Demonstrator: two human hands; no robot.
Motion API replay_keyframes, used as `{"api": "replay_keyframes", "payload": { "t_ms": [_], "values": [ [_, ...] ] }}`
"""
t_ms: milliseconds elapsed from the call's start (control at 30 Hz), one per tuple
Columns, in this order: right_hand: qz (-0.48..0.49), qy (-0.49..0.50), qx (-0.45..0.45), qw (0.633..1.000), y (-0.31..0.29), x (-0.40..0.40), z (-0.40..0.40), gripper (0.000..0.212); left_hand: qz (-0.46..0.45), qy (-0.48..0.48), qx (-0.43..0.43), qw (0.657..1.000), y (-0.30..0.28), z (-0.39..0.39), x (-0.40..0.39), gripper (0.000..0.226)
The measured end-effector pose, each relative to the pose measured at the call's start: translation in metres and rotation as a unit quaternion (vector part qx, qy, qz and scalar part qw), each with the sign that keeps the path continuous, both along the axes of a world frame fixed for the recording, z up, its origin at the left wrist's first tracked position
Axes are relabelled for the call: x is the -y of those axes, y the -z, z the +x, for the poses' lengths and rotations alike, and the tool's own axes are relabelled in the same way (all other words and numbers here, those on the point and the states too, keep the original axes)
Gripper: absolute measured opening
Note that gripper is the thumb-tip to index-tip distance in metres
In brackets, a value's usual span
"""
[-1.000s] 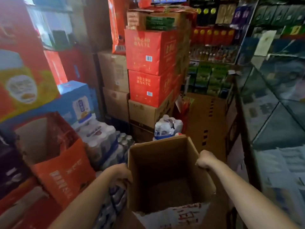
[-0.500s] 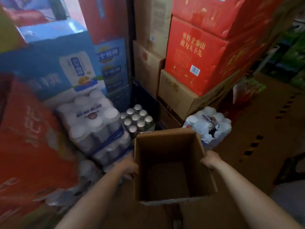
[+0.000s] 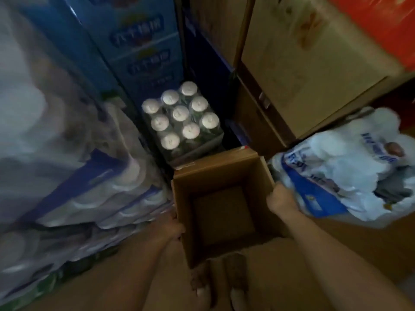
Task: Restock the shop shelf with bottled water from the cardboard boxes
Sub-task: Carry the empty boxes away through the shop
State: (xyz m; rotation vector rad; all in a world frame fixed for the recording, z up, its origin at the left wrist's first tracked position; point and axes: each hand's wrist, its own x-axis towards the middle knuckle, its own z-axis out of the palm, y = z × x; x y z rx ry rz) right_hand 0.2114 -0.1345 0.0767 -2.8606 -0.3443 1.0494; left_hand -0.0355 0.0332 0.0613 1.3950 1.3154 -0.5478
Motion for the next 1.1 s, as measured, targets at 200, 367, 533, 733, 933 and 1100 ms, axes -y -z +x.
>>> {"api": "replay_keyframes", "payload": {
  "t_ms": [200,367,533,733,933,1100],
  "values": [
    [0.044,-0.005,-0.005,0.999,0.07,-0.035,0.02,0.03,-0.025,-0.093,-0.015,0.995,0.073,0.008,0.005,0.02],
    [0.084,0.024,-0.026,0.996,0.104,-0.053,0.029,0.036,0.003,-0.109,-0.043,0.993,0.103,0.018,0.005,0.036],
    [0.075,0.031,-0.052,0.995,0.115,-0.068,0.041,0.04,0.089,-0.049,-0.069,0.992,0.106,0.034,-0.014,0.032],
    [0.09,0.036,-0.053,0.994,0.098,-0.072,0.034,0.045,0.052,-0.115,-0.065,0.99,0.096,0.027,-0.008,0.05],
    [0.106,0.013,-0.049,0.993,0.052,-0.078,0.022,0.052,0.045,-0.085,-0.075,0.993,0.046,0.02,0.004,0.06],
    [0.097,-0.062,-0.062,0.991,-0.01,-0.076,-0.014,0.046,0.088,0.05,-0.066,0.993,-0.028,-0.009,0.011,0.046]
  ]
}}
